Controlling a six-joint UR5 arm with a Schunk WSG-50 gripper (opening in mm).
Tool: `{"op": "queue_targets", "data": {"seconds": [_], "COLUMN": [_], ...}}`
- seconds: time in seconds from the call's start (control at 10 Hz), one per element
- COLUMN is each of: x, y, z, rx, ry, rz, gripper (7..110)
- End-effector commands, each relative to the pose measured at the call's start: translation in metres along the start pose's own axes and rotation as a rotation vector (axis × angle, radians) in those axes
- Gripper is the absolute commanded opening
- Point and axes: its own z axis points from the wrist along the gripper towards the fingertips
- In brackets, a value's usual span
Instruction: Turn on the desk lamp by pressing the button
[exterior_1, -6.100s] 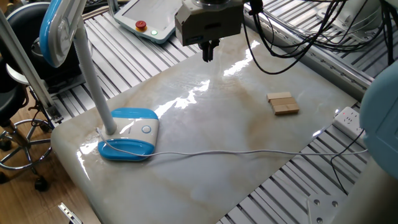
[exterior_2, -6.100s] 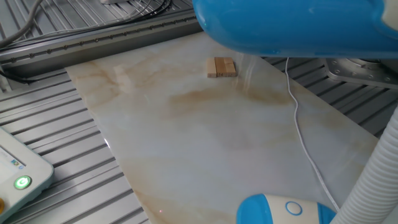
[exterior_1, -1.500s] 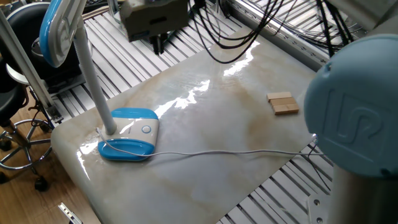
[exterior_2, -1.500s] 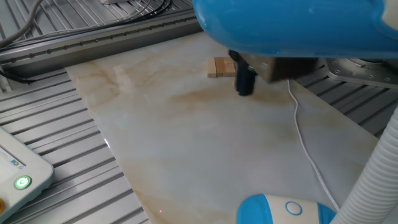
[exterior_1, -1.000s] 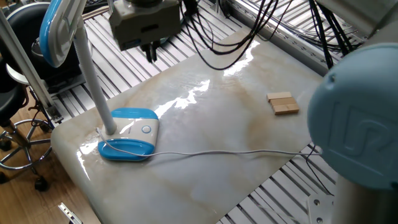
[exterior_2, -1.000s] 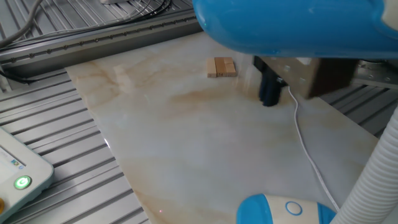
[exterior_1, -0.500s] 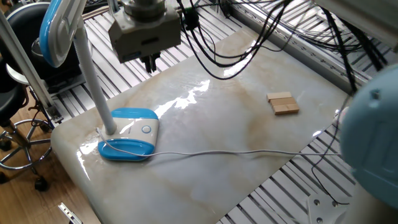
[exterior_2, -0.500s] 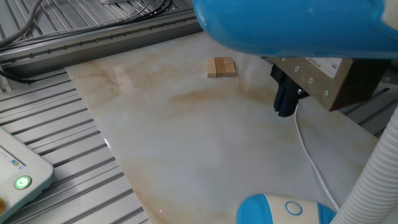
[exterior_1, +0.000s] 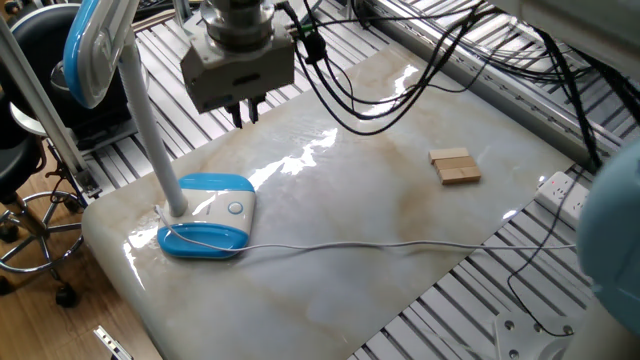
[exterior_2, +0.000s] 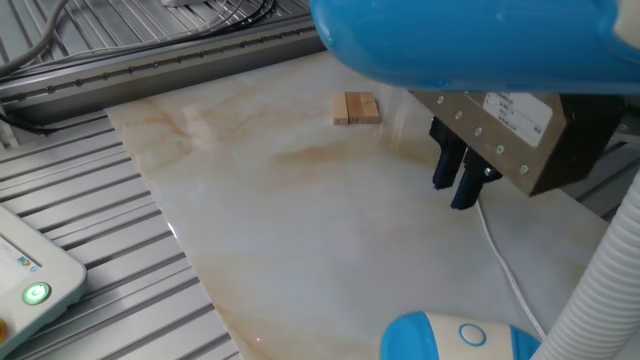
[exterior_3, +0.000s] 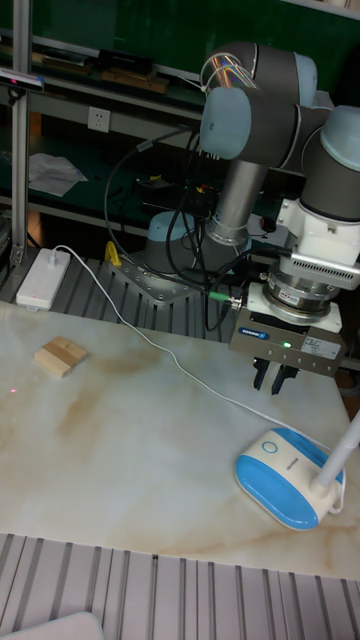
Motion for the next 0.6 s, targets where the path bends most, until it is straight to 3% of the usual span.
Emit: {"op": "queue_targets", "data": {"seconds": [0.0,0.5], "x": [0.003,0.006], "y": [0.000,-0.010], "z": [0.006,0.009], "rx": [-0.001,0.040], "ry": [-0.014,0.010], "rz": [-0.029,-0.056], "gripper": [22,22]}}
